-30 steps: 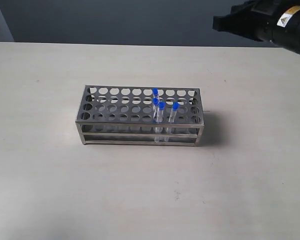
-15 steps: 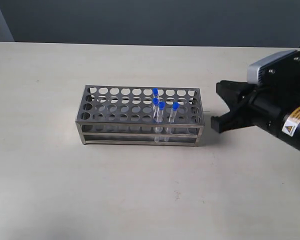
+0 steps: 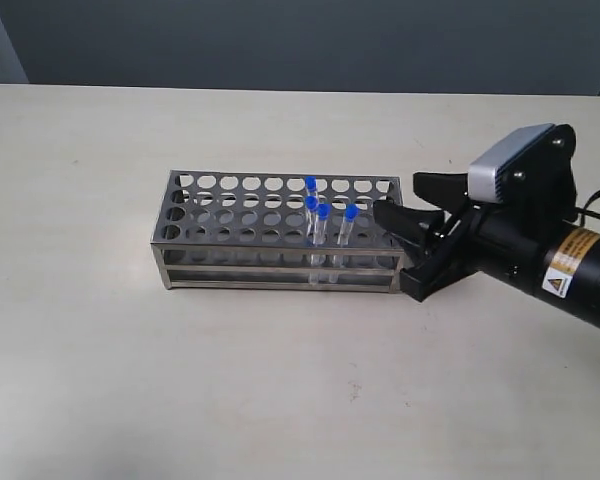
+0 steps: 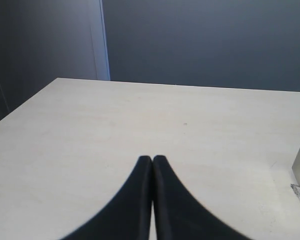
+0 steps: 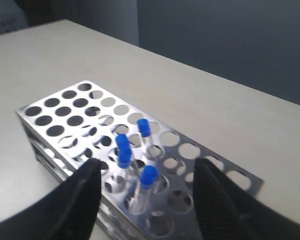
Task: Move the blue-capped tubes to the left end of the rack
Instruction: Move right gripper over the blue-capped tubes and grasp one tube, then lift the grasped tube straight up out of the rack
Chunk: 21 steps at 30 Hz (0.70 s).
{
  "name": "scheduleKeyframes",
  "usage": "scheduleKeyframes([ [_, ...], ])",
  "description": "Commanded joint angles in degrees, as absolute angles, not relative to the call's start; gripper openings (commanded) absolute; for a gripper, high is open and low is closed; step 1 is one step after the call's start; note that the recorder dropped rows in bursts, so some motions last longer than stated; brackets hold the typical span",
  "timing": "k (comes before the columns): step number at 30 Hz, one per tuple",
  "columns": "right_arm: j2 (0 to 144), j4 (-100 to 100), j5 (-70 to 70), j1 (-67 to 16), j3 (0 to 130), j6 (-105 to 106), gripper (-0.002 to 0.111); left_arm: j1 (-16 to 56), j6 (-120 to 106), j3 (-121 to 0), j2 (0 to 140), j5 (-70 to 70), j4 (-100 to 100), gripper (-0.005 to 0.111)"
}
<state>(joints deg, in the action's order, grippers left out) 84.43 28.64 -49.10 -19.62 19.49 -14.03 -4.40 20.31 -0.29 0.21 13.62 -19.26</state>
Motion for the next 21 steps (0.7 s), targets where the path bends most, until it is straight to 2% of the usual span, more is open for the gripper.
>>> scheduleKeyframes([
  [1, 90.46, 29.75, -57.84, -19.64, 19.33, -14.97, 0.054, -3.87, 20.47, -0.1, 0.0, 13.78, -19.15, 0.0],
  [10, 100.88, 30.57, -60.34, -19.64, 24.53, -14.18, 0.053, -3.87, 20.47, -0.1, 0.0, 13.78, -19.15, 0.0],
  [21, 106.47, 33.29, -59.62, -19.76, 28.97, -14.18, 0.05, -3.87, 20.47, -0.1, 0.0, 13.78, -19.15, 0.0],
])
